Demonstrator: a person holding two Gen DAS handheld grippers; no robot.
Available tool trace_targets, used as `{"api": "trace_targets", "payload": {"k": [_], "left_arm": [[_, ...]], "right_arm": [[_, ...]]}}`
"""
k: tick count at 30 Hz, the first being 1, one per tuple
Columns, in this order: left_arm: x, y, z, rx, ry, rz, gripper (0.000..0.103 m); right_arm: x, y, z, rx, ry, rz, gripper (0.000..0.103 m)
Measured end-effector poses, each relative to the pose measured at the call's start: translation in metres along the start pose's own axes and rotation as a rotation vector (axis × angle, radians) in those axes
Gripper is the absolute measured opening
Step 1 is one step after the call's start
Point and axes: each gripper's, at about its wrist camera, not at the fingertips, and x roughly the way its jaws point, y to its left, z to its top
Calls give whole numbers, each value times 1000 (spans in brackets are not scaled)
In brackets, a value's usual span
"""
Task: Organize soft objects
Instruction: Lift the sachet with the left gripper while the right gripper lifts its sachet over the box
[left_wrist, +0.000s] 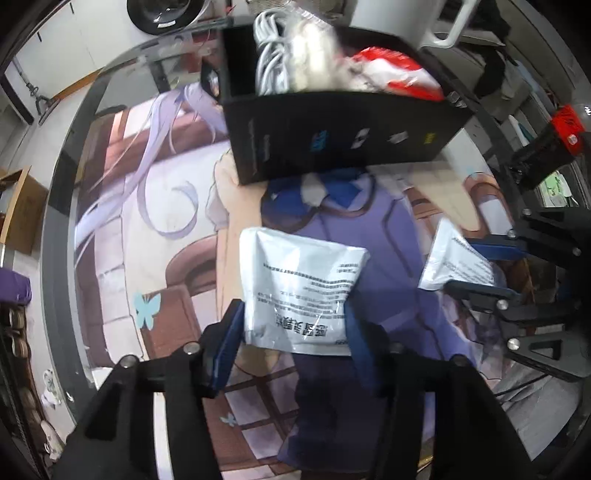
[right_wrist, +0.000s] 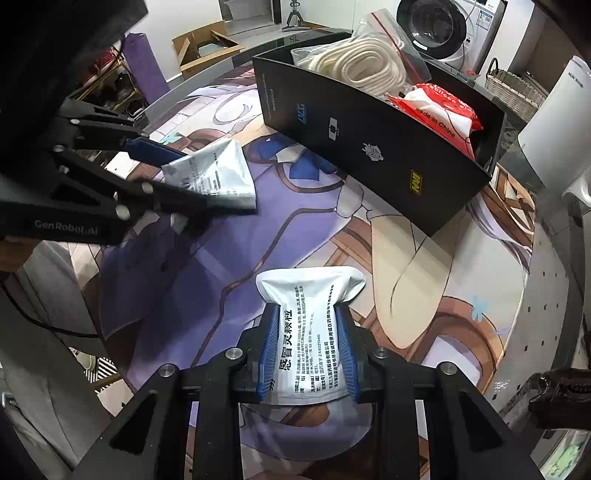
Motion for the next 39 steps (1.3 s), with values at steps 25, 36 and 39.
{"api": "trace_targets", "payload": {"k": [25, 36, 39], "left_arm": [[-93, -28, -8, 85, -389, 128, 20], [-173, -30, -18, 38, -787, 178, 20], [-189, -28, -24, 23, -876, 192, 20]], "right_arm": [[-49, -11, 8, 55, -229, 22, 21], [-155, -10, 7, 118, -723, -189, 21], [-175, -2, 2, 120, -840, -210, 21]]}}
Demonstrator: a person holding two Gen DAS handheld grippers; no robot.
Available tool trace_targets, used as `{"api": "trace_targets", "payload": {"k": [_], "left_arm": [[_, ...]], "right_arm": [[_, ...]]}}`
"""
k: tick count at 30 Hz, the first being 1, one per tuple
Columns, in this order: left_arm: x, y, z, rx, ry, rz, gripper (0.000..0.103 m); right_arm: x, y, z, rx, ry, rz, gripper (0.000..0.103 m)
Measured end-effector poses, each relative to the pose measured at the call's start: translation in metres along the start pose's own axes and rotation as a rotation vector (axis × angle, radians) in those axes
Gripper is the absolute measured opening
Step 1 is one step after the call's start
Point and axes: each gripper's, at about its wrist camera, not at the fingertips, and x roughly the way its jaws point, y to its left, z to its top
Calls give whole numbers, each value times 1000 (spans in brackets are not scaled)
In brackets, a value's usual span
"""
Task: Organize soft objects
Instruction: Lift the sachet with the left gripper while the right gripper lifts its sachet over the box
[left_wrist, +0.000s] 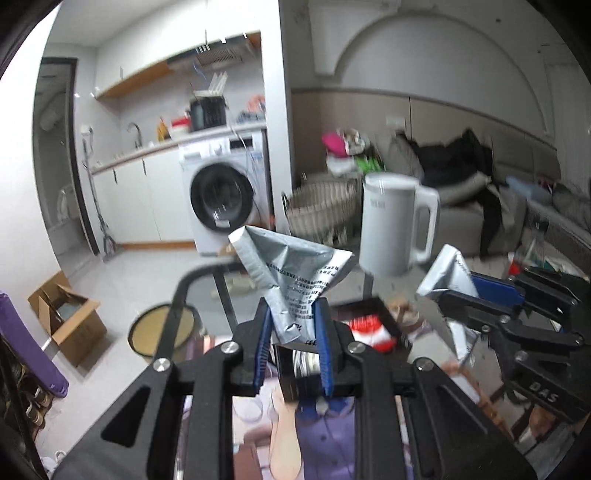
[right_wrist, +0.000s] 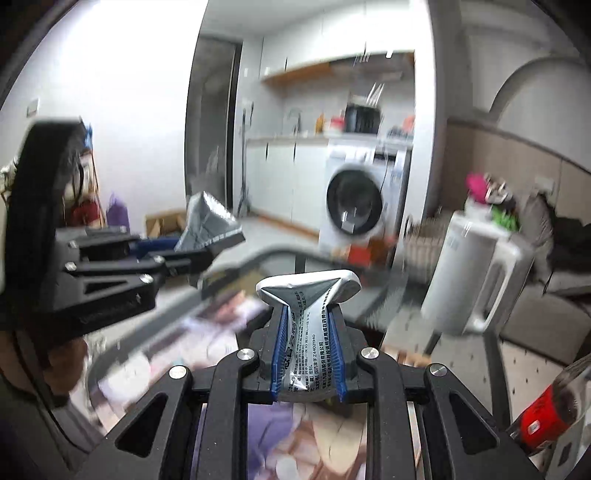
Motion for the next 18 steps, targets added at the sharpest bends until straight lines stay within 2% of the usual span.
{"api": "trace_targets", "payload": {"k": [2, 4, 6, 10, 12, 18], "left_arm": [[-10, -1, 5, -4, -51, 5, 20], [-17, 2, 7, -5, -62, -7, 20], [-22, 6, 9, -15, -85, -3, 20], [-36, 10, 10, -16, -136, 4, 20], [-40, 11, 9, -21, -148, 5, 21], [-43, 15, 11, -28, -155, 5, 21]], "right_arm": [[-12, 2, 5, -2, -62, -5, 21], [-22, 2, 8, 0, -121, 23, 21], [-30, 2, 7, -11, -159, 8, 21], [-36, -2, 8, 11, -194, 13, 21], [-38, -5, 6, 26, -215, -14, 21], [-43, -5, 4, 42, -223, -30, 21]]}}
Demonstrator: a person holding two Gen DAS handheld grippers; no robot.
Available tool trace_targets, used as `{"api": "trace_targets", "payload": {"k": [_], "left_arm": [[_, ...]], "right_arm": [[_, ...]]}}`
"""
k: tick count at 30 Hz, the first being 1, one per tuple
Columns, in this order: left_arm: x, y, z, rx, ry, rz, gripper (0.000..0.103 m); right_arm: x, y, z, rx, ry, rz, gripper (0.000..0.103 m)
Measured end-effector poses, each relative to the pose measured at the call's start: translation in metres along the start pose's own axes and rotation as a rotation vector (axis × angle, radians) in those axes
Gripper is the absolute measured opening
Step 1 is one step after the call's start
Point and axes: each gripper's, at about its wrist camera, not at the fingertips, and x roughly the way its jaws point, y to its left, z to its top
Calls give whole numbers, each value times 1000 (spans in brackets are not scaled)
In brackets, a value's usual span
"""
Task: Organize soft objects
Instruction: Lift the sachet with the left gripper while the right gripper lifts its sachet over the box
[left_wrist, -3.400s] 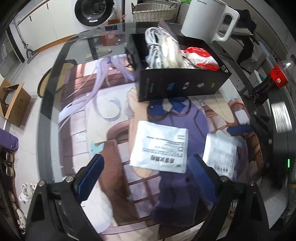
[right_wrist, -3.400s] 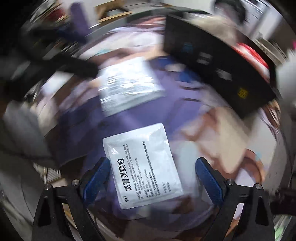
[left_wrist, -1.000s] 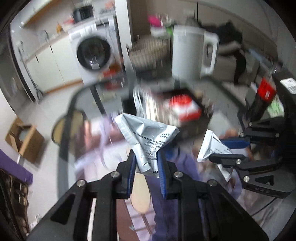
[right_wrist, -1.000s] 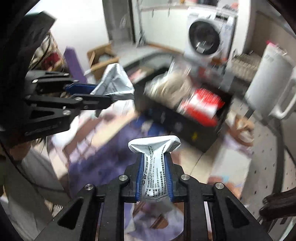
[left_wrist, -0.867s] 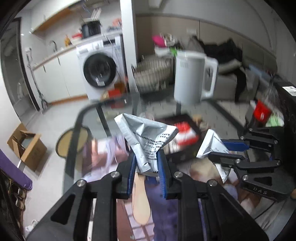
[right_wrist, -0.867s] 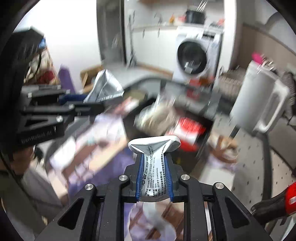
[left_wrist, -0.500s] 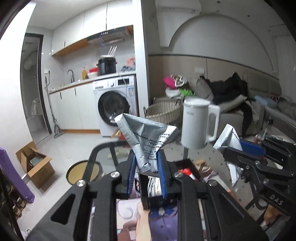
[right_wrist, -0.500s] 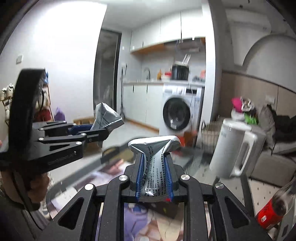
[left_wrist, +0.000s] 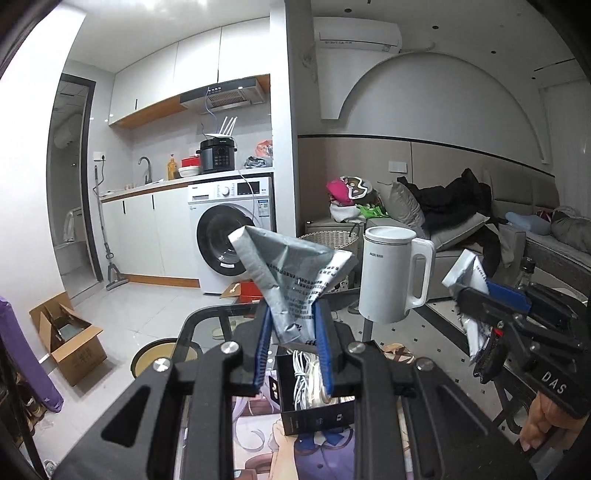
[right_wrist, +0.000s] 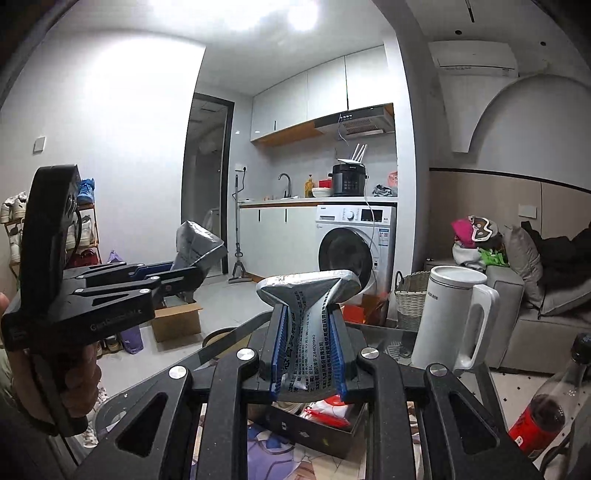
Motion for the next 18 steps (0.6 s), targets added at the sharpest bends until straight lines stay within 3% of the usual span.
{"api": "trace_targets", "payload": {"k": [18], "left_arm": [[22, 0, 9, -58, -19, 0, 21]], "right_arm": [[19, 2, 2, -4, -21, -10, 21]]}}
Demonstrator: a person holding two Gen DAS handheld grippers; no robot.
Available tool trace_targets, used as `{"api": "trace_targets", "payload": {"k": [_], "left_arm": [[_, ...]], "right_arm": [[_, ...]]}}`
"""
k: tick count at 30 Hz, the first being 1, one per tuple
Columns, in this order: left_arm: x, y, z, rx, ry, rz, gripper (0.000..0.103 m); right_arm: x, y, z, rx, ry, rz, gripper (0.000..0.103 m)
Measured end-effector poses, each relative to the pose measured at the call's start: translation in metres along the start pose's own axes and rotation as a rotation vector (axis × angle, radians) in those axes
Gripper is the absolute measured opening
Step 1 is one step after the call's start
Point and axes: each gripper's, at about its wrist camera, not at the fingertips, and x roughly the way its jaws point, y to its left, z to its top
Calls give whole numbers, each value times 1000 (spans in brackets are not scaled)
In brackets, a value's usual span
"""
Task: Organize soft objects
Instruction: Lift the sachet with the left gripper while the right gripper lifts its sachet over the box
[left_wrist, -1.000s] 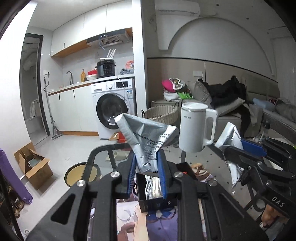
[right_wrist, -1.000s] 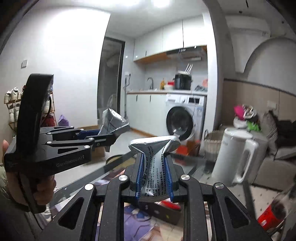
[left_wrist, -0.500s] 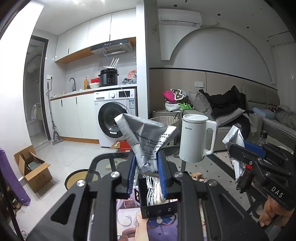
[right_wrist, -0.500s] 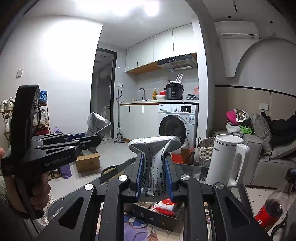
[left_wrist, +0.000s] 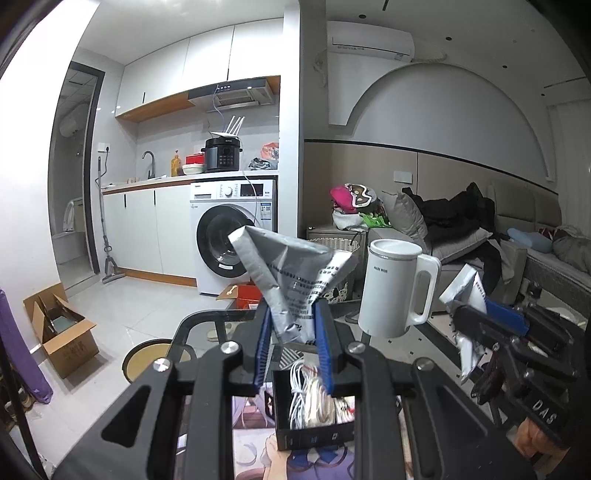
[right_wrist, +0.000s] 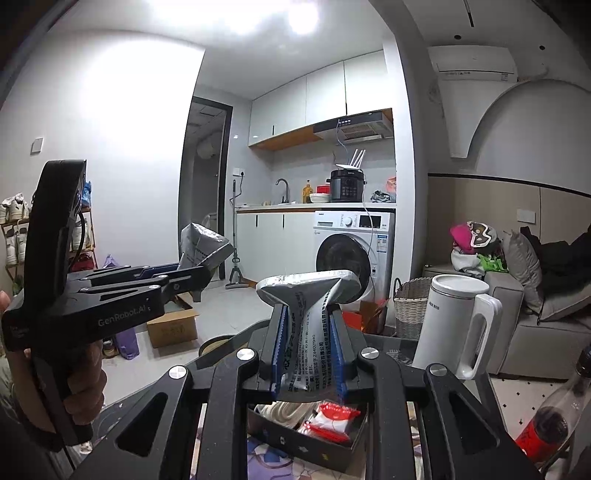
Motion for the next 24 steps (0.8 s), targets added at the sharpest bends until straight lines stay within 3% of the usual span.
{"api": "trace_targets", "payload": {"k": [16, 24], "left_arm": [[99, 9, 6, -132, 84, 40, 21], [121, 9, -3, -190, 121, 28, 21]], "right_arm": [[70, -15, 5, 51, 23, -75, 21], [92, -20, 9, 71, 35, -98, 21]]}}
